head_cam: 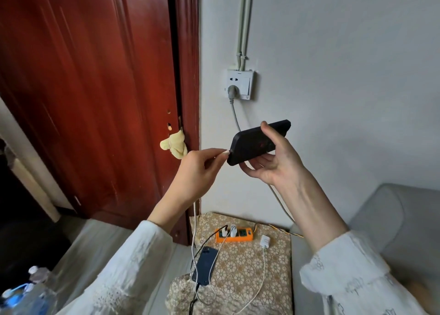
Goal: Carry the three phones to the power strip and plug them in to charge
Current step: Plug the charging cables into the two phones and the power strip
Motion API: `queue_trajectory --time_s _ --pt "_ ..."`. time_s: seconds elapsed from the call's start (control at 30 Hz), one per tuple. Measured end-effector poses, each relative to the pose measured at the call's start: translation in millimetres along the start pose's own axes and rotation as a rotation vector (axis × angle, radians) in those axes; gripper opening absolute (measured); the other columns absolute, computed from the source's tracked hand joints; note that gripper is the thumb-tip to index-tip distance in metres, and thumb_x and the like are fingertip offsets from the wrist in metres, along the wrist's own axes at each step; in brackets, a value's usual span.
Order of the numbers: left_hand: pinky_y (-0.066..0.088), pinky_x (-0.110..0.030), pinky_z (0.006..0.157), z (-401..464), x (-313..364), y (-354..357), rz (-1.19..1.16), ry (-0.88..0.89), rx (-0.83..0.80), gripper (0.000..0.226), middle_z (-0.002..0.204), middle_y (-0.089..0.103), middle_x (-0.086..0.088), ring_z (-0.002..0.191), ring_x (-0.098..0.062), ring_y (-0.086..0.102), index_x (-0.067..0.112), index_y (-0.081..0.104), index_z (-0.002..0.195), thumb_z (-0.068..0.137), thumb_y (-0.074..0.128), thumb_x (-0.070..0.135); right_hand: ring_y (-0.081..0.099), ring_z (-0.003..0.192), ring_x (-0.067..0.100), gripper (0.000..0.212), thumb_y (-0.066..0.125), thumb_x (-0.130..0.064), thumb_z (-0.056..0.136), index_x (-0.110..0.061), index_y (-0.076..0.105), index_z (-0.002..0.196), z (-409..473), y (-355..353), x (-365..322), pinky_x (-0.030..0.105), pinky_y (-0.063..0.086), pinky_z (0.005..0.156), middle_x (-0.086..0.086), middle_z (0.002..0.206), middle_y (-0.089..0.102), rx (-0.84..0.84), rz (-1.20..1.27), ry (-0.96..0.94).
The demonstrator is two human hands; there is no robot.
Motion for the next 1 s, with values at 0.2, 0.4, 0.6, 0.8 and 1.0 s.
queue_trajectory --time_s 0.2,0.4,0.6,0.8,1.0 --pt "0.04 -0.034 0.051 0.4 6.5 3.8 0.182 0.064 0.012 0.022 0.051 0.047 0.002 0.049 -0.019 0.041 0.012 0.07 0.096 0.091 0.053 0.023 0.062 0.09 0.027 0.035 0.078 -0.028 0.069 -0.012 0.055 0.089 0.4 -5.5 -7.9 0.047 0.054 0.075 0.014 0.091 0.061 0.008 -0.042 -0.051" --pt "0.042 -0.035 0.047 -5.8 9.7 -0.5 0.388 0.094 0.117 0.023 0.056 0.054 0.002 0.051 -0.025 0.051 0.015 0.071 0.088 0.091 0.052 0.027 0.064 0.088 0.024 0.033 0.077 -0.03 0.069 -0.014 0.057 0.09 6.1 -1.3 -2.9 0.038 0.056 0.069 0.01 0.088 0.065 0.004 -0.115 -0.095" --pt "0.048 -0.037 0.053 -17.1 -7.2 4.8 0.455 0.059 0.155 0.025 0.078 0.072 -0.004 0.067 -0.032 0.063 0.016 0.07 0.087 0.089 0.048 0.027 0.063 0.09 0.024 0.03 0.077 -0.029 0.069 -0.014 0.059 0.086 17.9 -7.6 23.0 0.039 0.057 0.071 0.011 0.087 0.065 0.015 -0.109 -0.066" --pt "0.048 -0.038 0.063 -48.4 -78.3 56.4 0.214 -0.187 -0.198 0.023 0.07 0.066 -0.005 0.065 -0.027 0.059 0.02 0.063 0.109 0.09 0.053 0.029 0.065 0.089 0.024 0.029 0.076 -0.027 0.07 -0.013 0.058 0.088 43.3 -47.9 58.3 0.039 0.056 0.07 0.01 0.087 0.067 0.071 -0.264 0.045" --pt "0.048 -0.022 0.072 -167.5 -183.8 141.5 0.06 -0.615 -0.801 0.02 0.081 0.063 -0.002 0.072 -0.013 0.059 0.015 0.066 0.102 0.087 0.058 0.026 0.064 0.088 0.02 0.039 0.076 -0.029 0.068 -0.01 0.057 0.097 83.1 -132.2 139.8 0.032 0.05 0.06 0.008 0.091 0.065 0.227 -0.521 0.293"
Point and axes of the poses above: each hand's wrist, its own z-axis towards the middle knuckle, its own y-axis out of the palm, x = y × z, the point moved 7 cm from there along z, towards the middle knuckle
